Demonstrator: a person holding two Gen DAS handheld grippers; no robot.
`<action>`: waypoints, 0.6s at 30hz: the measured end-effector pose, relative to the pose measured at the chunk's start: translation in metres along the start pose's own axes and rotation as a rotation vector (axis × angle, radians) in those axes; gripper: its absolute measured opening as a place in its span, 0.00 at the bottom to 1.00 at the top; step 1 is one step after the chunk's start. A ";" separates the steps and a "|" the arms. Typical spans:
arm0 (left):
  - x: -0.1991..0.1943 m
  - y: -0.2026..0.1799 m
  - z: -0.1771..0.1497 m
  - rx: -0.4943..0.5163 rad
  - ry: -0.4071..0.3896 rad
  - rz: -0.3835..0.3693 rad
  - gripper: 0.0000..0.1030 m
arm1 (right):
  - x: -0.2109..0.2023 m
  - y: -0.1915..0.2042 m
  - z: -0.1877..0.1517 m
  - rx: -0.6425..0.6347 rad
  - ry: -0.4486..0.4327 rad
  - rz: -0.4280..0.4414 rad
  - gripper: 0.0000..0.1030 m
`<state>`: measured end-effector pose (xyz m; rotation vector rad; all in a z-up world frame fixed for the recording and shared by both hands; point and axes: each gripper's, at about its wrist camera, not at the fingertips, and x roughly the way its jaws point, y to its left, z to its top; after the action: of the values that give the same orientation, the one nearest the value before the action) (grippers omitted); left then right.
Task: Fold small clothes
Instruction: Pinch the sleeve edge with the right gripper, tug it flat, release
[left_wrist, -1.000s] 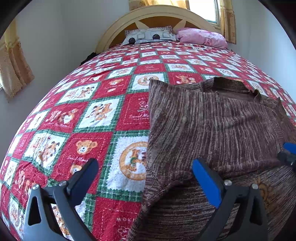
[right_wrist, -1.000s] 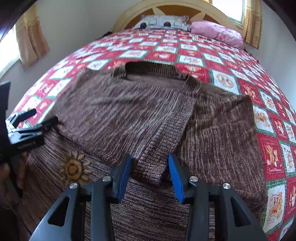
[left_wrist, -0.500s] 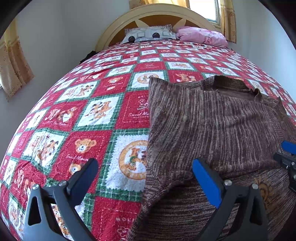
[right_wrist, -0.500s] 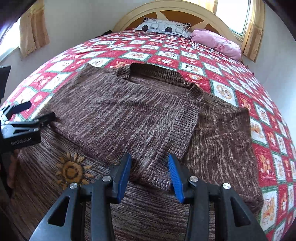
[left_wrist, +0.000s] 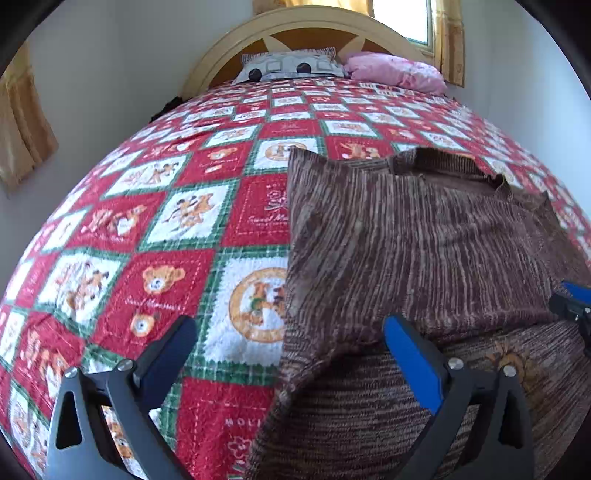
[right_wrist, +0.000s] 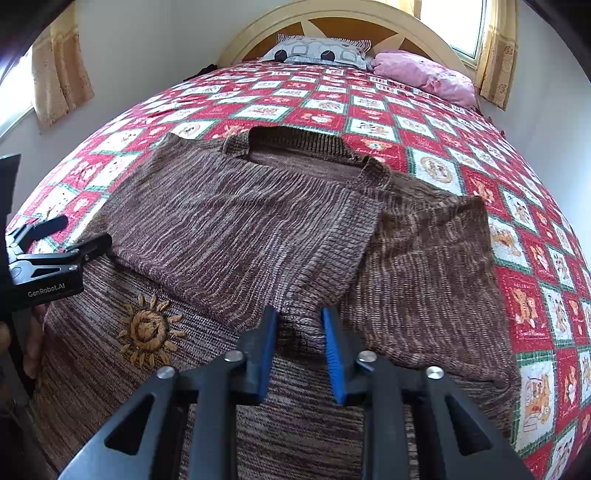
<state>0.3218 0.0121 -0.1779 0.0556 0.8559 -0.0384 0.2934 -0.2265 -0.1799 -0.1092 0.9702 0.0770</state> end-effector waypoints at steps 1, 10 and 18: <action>-0.002 0.002 -0.002 -0.011 0.002 -0.012 1.00 | -0.001 -0.003 0.000 0.007 -0.004 0.000 0.19; -0.005 0.021 -0.011 -0.107 0.029 -0.071 1.00 | 0.004 -0.014 0.001 0.044 -0.021 -0.017 0.18; 0.002 0.018 -0.013 -0.098 0.076 -0.022 1.00 | 0.002 -0.008 -0.015 -0.016 0.010 0.001 0.70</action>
<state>0.3144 0.0305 -0.1872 -0.0444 0.9329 -0.0151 0.2830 -0.2362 -0.1902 -0.1238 0.9799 0.0852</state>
